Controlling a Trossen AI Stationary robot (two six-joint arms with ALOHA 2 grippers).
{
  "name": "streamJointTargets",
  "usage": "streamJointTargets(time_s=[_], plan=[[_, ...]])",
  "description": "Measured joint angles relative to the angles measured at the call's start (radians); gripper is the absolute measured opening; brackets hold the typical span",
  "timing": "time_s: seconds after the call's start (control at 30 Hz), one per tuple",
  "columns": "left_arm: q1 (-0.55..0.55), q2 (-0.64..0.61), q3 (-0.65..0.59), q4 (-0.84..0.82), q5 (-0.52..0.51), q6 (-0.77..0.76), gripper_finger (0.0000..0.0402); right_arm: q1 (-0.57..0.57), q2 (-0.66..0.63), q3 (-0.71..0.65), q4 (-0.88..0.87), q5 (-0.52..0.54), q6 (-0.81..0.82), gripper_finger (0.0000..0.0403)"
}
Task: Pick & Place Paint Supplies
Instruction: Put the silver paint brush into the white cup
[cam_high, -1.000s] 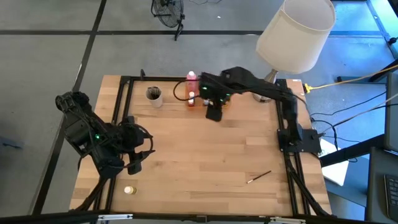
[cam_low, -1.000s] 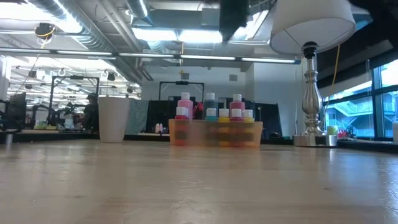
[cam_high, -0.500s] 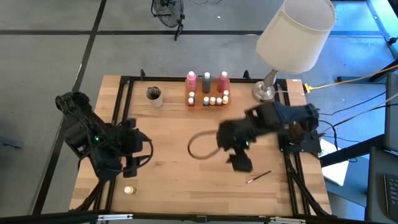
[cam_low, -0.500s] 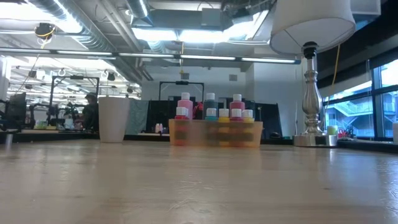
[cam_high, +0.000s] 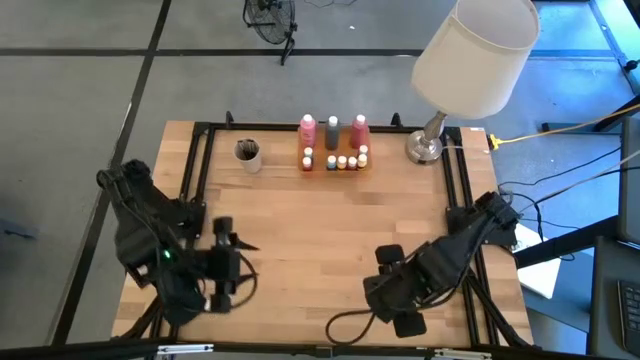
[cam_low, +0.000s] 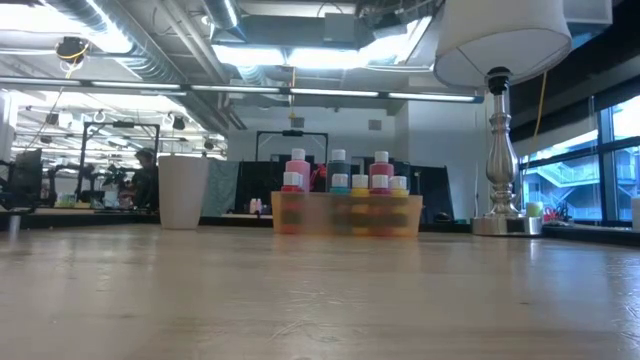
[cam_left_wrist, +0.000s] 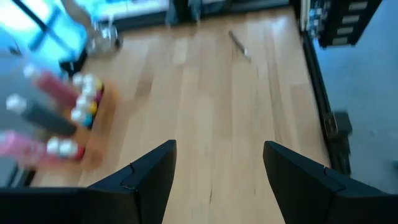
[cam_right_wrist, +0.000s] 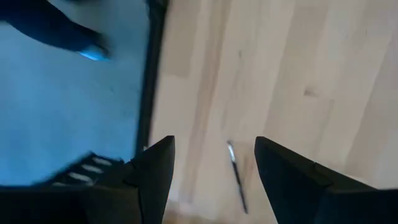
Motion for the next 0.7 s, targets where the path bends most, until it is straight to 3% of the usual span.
streamJointTargets(time_s=[0.17,0.43,0.7], plan=[[0.009,0.078,0.0,0.162,-0.041,0.057,0.0237,0.017,0.001,-0.155,-0.001,0.0,-0.11,0.0226],[0.002,0.159,0.0,0.363,-0.055,-0.099,0.0237,0.021,0.001,-0.452,0.011,-0.017,-0.157,0.0226],[-0.017,0.168,0.0,0.55,-0.181,-0.166,0.0237,0.062,0.001,-0.696,0.273,-0.067,-0.06,0.0226]])
